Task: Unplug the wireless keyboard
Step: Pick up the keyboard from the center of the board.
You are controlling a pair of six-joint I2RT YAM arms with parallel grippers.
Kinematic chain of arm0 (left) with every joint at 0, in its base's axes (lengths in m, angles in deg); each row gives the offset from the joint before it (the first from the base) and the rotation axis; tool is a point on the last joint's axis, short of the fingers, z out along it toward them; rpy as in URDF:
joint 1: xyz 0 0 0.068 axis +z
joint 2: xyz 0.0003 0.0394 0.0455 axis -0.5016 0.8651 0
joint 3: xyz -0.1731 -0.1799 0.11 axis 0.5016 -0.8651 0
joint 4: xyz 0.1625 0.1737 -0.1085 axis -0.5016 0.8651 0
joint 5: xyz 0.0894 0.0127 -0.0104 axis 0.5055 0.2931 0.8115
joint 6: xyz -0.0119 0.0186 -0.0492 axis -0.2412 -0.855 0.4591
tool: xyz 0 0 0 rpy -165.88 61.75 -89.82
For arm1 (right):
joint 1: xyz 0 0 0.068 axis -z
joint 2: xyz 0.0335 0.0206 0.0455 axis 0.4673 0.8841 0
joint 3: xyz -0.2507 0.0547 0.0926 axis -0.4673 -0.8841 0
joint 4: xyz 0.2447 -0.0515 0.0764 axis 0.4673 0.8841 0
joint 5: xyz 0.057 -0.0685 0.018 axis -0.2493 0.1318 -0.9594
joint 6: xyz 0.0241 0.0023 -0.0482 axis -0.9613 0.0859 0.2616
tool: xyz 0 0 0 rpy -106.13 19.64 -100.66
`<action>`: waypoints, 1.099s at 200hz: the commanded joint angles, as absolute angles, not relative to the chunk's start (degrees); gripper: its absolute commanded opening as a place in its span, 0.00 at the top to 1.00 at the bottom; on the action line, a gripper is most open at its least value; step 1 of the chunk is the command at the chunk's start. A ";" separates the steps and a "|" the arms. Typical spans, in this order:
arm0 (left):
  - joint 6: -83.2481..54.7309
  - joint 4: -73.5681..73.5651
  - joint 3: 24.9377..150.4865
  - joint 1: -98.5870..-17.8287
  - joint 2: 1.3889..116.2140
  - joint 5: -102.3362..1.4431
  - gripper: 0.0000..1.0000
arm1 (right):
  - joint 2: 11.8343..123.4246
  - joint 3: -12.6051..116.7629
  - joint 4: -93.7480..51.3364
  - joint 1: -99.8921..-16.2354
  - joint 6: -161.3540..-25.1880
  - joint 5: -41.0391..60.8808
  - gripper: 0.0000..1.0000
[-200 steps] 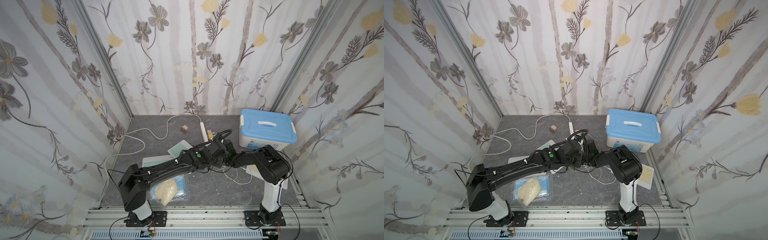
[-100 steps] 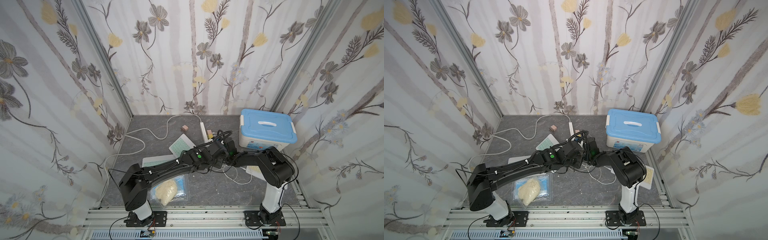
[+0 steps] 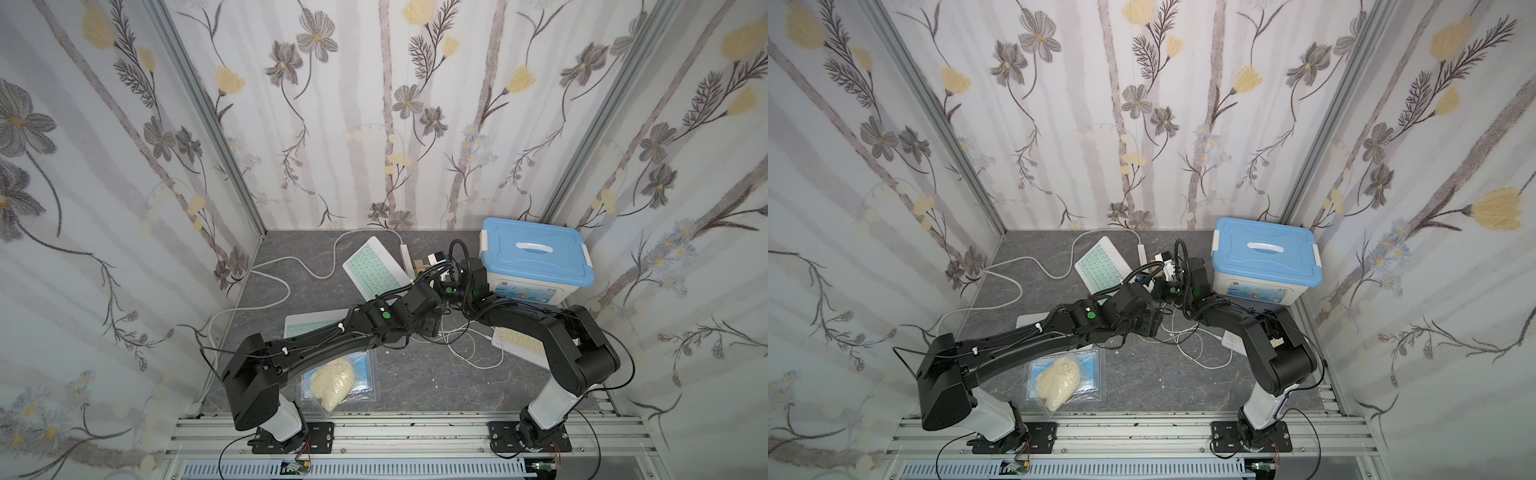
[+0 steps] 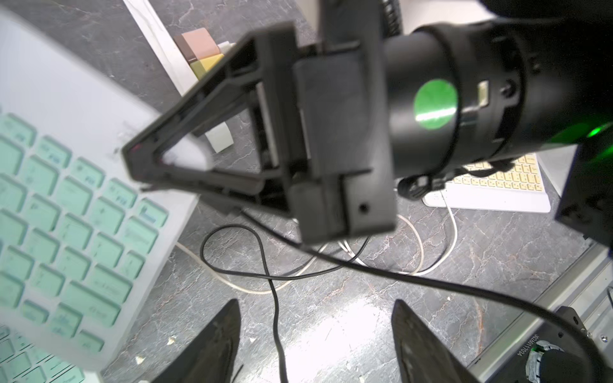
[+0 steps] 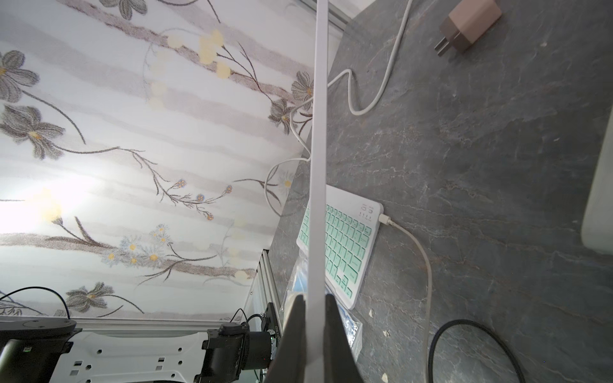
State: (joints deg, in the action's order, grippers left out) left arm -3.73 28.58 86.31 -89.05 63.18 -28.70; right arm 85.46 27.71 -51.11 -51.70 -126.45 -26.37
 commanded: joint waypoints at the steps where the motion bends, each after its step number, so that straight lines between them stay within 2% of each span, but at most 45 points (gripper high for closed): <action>1: -3.11 27.52 84.51 -87.78 59.74 -27.25 0.24 | 83.57 29.42 -53.54 -50.10 -125.11 -27.47 1.00; 43: -2.58 26.62 80.22 -82.02 51.83 -32.03 0.17 | 80.25 34.27 -52.31 -47.37 -125.28 -27.30 1.00; 61: -3.53 26.74 79.56 -79.46 49.45 -35.84 0.10 | 78.86 37.06 -51.39 -46.48 -125.37 -26.98 1.00; 72: -4.08 26.81 79.22 -78.30 48.44 -37.14 0.00 | 78.27 38.90 -50.64 -46.06 -125.37 -26.71 1.00; 148: -9.68 30.79 77.58 -75.89 48.78 -43.88 0.01 | 76.69 46.35 -49.30 -43.73 -125.57 -24.11 1.00; 179: -10.19 28.09 73.98 -75.84 47.71 -49.01 0.01 | 76.15 47.57 -49.14 -42.64 -125.37 -24.11 1.00; 199: -10.08 25.76 71.75 -74.92 42.63 -51.14 0.00 | 75.51 47.36 -49.47 -41.94 -125.28 -24.85 1.00; 220: -9.89 24.13 71.69 -71.25 39.46 -59.20 0.00 | 74.43 46.14 -50.78 -41.41 -125.37 -25.45 1.00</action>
